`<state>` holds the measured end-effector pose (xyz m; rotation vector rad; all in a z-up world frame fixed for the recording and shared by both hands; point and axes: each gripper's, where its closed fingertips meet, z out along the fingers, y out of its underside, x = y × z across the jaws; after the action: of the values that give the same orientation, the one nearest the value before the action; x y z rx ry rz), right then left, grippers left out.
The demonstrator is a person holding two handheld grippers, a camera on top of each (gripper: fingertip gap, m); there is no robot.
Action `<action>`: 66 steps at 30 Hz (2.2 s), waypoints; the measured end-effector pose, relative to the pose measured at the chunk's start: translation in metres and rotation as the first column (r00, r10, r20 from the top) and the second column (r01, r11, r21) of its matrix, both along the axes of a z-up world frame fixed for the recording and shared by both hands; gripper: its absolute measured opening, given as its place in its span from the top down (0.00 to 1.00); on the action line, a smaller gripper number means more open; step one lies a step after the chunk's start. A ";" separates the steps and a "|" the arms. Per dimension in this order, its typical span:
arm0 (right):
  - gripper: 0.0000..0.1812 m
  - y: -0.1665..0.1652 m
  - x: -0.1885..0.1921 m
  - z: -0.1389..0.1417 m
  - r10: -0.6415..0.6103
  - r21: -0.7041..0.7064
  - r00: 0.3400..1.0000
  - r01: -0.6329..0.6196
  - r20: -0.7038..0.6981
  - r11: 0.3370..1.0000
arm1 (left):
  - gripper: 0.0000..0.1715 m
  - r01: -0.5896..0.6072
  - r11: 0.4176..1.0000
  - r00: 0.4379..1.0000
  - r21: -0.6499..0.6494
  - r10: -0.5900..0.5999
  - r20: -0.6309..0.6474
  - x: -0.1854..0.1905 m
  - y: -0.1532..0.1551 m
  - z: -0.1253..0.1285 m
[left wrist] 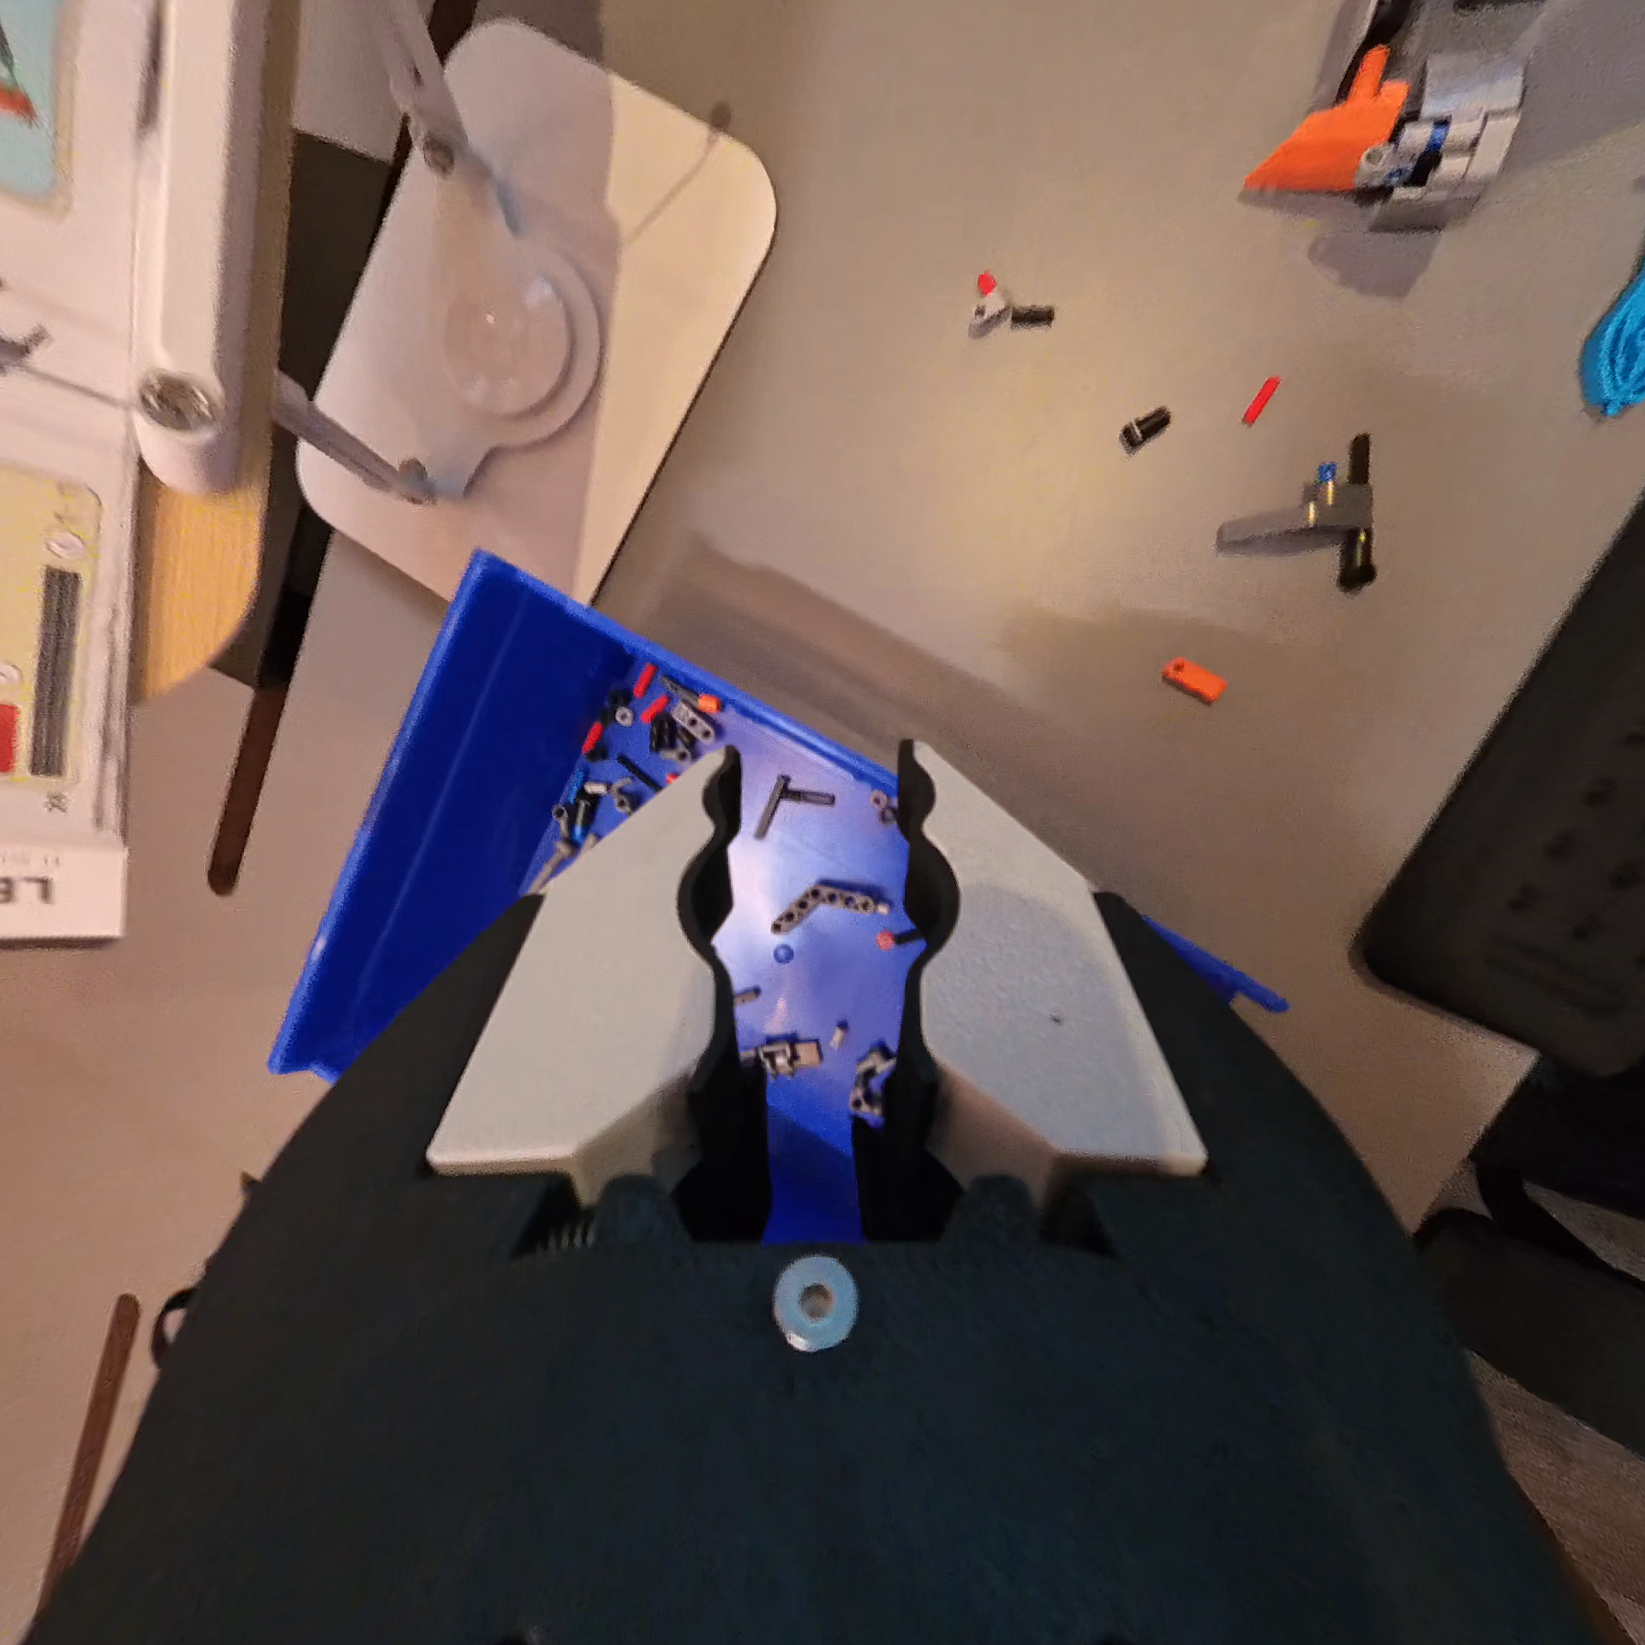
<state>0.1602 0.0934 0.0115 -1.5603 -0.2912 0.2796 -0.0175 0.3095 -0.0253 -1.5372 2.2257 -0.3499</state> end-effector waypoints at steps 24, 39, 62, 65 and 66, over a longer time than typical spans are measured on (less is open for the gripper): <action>0.94 0.021 -0.012 -0.048 0.024 -0.174 0.992 -0.003 0.123 0.985 | 0.77 -0.097 0.979 0.966 0.178 0.135 -0.220 -0.063 0.097 -0.062; 0.94 0.025 -0.015 -0.063 0.041 -0.224 0.985 -0.003 0.168 0.975 | 0.75 -0.081 0.989 0.956 0.124 0.113 -0.269 -0.066 0.105 -0.102; 0.94 0.027 -0.012 -0.071 0.039 -0.248 0.985 0.003 0.168 0.969 | 0.83 -0.104 0.989 0.970 0.108 0.125 -0.209 -0.050 0.126 -0.104; 0.94 0.027 -0.012 -0.072 0.040 -0.252 0.985 0.004 0.168 0.968 | 0.84 -0.115 0.988 0.970 0.105 0.134 -0.201 -0.048 0.130 -0.102; 0.94 0.028 -0.011 -0.073 0.040 -0.254 0.985 0.004 0.168 0.967 | 0.84 -0.118 0.988 0.970 0.103 0.136 -0.200 -0.047 0.132 -0.102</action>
<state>0.1489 0.1210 -0.0613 -1.8403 -0.4172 0.2014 -0.0645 0.4414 -0.1277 -1.7254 2.2463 -0.0512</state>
